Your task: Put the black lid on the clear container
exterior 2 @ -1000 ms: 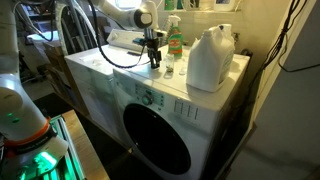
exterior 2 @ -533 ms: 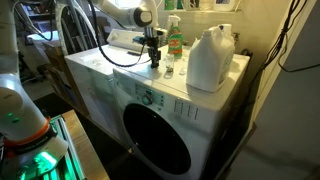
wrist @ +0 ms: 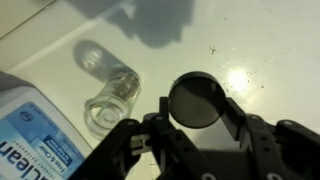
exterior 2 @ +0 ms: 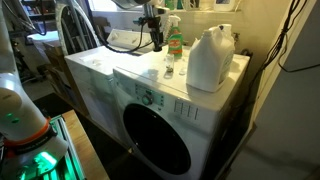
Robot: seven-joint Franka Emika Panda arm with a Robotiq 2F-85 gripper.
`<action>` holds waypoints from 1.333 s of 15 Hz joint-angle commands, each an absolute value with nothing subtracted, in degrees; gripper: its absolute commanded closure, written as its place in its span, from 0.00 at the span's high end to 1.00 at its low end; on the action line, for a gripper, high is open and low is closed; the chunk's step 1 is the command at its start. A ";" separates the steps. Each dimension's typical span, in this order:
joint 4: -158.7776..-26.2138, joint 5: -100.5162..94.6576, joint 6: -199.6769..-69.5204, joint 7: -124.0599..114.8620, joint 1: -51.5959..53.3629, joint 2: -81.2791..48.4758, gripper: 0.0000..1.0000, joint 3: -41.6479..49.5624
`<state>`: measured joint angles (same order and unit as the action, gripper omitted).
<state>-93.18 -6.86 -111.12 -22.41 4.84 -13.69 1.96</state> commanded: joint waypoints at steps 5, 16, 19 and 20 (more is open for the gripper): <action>-90.27 -3.62 -106.34 -24.03 0.71 -12.13 0.30 3.70; -90.43 -1.22 -107.71 -25.49 -1.67 -14.86 0.30 5.39; -89.99 -1.09 -107.45 -26.19 -1.74 -15.77 0.30 5.68; -89.84 -0.96 -107.40 -26.36 -1.79 -16.07 0.30 5.71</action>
<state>-90.68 -1.91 -107.87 -25.32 -1.36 -15.03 5.45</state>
